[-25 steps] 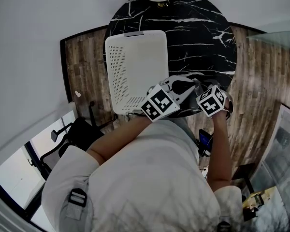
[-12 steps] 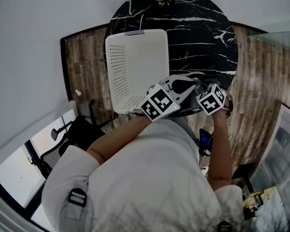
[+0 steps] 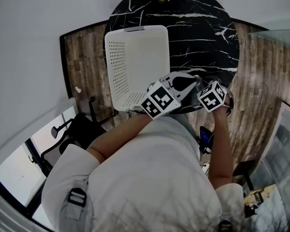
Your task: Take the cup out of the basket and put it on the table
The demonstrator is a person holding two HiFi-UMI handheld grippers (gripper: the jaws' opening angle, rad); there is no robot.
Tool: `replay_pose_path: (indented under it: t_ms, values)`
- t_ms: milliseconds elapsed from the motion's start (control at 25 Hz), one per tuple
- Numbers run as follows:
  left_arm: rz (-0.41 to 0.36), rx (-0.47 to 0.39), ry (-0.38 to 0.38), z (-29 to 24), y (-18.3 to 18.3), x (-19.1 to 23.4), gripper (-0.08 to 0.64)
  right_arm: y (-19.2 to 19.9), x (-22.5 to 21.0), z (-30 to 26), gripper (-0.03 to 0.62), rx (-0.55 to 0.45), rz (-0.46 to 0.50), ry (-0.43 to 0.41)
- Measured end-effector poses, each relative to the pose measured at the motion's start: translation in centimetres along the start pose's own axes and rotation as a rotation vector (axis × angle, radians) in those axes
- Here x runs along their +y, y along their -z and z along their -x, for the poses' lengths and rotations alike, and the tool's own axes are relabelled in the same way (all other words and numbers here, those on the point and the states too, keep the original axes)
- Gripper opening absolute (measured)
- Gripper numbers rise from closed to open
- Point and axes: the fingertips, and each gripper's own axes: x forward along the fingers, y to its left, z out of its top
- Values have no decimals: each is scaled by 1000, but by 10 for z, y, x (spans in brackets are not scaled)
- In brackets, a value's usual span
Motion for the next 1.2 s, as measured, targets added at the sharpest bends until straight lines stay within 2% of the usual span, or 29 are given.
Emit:
replay_pose_path:
  t_ms: [1200]
  values:
    - [12,-12,-11,3,0,2,6,11,1,-23,26,38,6,-7]
